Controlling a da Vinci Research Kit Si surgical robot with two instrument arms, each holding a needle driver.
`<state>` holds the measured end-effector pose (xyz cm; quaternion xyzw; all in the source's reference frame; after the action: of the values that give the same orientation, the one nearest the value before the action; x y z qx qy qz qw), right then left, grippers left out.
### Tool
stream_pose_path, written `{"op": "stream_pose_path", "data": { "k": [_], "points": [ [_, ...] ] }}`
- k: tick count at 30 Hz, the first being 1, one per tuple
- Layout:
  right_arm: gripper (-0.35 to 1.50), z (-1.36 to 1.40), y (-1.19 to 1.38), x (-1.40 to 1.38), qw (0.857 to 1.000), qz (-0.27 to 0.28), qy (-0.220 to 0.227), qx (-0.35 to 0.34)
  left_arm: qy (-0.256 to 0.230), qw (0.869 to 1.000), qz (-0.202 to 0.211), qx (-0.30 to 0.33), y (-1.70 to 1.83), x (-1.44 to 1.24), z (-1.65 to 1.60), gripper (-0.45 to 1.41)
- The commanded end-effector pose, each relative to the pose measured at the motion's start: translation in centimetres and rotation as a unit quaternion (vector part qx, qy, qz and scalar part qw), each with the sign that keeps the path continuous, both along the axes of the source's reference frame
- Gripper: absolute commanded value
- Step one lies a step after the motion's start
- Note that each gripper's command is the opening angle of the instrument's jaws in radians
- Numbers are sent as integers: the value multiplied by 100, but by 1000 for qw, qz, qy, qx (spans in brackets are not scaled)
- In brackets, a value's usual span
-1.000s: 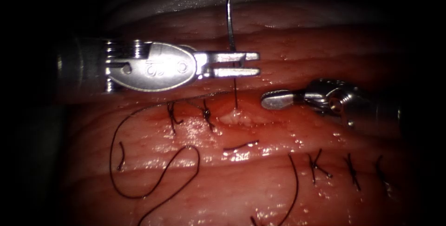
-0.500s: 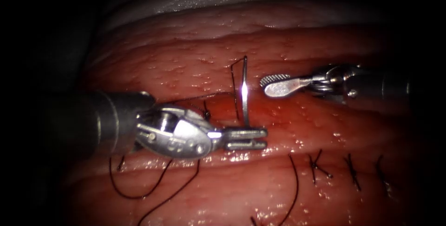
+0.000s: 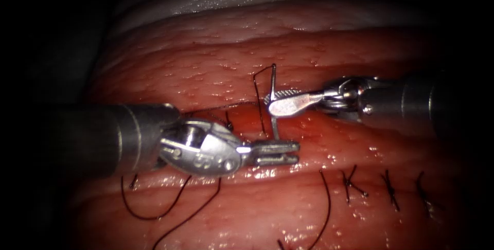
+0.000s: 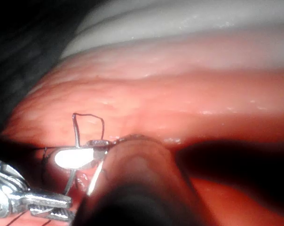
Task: Wound Closure
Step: Use the right gripper to grab the needle from the left gripper.
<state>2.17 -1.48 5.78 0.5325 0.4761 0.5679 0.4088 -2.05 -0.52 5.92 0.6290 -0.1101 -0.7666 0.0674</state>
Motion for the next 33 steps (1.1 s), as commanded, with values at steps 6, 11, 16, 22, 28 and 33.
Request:
{"op": "stream_pose_path", "data": {
  "k": [6, 11, 16, 22, 28, 33],
  "points": [
    [136, 2, 0, 19, 1000, 3, 0, -1, 4, 1000, 3, 0, -2, -8, 5, -45],
    [103, 2, 1, 21, 1000, 4, -1, -1, 5, 1000, 3, 0, -2, -8, 3, -45],
    [-35, 3, 1, 17, 1000, 9, -27, 3, 5, 1000, 2, 0, -3, -9, 1, -45],
    [-35, 7, 4, 14, 999, 20, -49, -12, 8, 1000, 0, 1, -4, -10, -5, 17],
    [-35, 11, 11, 5, 997, 41, -59, -37, -9, 999, -25, 29, -7, -12, -19, 84],
    [-35, 18, 17, -2, 993, 61, -64, -74, -33, 997, -16, 69, -9, -4, -31, 93]
  ]
}}
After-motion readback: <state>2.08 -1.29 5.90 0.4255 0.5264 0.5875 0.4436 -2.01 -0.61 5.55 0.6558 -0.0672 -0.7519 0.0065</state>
